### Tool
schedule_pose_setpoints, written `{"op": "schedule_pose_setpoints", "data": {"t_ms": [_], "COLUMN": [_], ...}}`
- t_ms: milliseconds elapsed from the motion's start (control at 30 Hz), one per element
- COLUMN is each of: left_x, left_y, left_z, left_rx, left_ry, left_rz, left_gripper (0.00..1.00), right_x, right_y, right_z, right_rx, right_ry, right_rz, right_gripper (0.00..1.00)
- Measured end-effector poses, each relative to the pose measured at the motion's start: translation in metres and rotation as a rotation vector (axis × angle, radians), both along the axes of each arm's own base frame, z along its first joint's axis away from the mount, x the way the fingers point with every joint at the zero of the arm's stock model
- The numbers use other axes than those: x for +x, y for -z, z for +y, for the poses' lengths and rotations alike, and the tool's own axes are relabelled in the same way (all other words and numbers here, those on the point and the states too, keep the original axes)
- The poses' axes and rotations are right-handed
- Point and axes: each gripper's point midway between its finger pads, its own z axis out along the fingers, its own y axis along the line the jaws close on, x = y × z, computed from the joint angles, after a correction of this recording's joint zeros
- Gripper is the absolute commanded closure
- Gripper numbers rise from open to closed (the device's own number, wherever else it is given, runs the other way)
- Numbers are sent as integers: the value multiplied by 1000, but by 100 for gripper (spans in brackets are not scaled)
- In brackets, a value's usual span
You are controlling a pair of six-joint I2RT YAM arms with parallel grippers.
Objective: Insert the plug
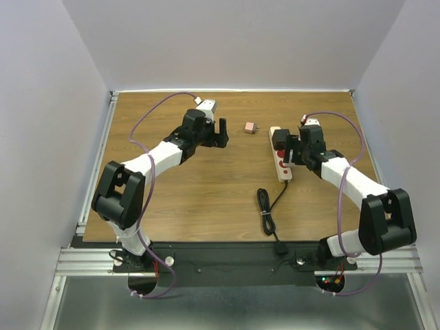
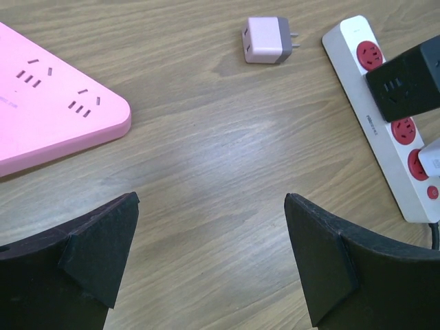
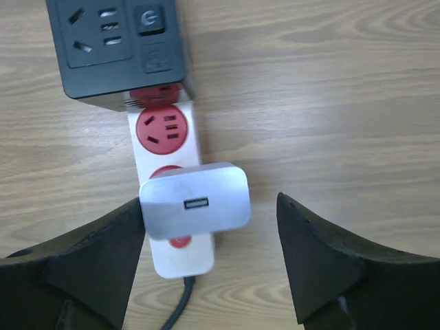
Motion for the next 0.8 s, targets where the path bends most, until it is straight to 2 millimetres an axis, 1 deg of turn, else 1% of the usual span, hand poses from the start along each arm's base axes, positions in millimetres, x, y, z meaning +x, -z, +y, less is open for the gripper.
{"op": "schedule_pose_setpoints", "data": {"t_ms": [67,100,167,200,300,333,400,433,500,533,600,633,700,800], "left_x": [0,-1,-1,-2,-4,-5,-6,-7,-11,-12,-16,-17,-21,-24], "left_y": [-7,-10,-16,-18,-24,-24,-25,-25,-24,-23,-21,-20,-18,-17], "left_z": [1,1,2,2,5,6,7,8,11,13,16,17,20,25], "left_rx": [-5,-8,-11,-13,-17,-16,-15,-15,-13,-11,-8,-6,-1,1], "left_ry": [-2,-3,-4,-4,-7,-8,-10,-11,-14,-16,-17,-20,-22,-30], "left_rz": [-13,-20,-31,-37,-47,-47,-47,-48,-44,-41,-35,-33,-27,-25], "left_gripper": [1,1,1,1,1,1,1,1,1,1,1,1,1,1], "right_x": [-2,-2,2,4,10,13,18,20,27,33,44,48,61,77], "right_y": [-9,-18,-39,-53,-84,-96,-112,-117,-125,-131,-134,-134,-131,-117], "right_z": [-6,-8,-12,-12,-10,-7,2,5,18,27,46,52,74,96], "right_rx": [-6,-10,-11,-11,-2,4,14,16,31,38,53,56,77,92], "right_ry": [15,19,28,28,10,-14,-70,-90,-171,-225,-342,-383,-514,-656], "right_rz": [-17,-38,-87,-118,-192,-219,-247,-256,-264,-273,-271,-269,-260,-235], "right_gripper": [15,13,12,12,12,12,12,12,12,12,13,12,12,12]}}
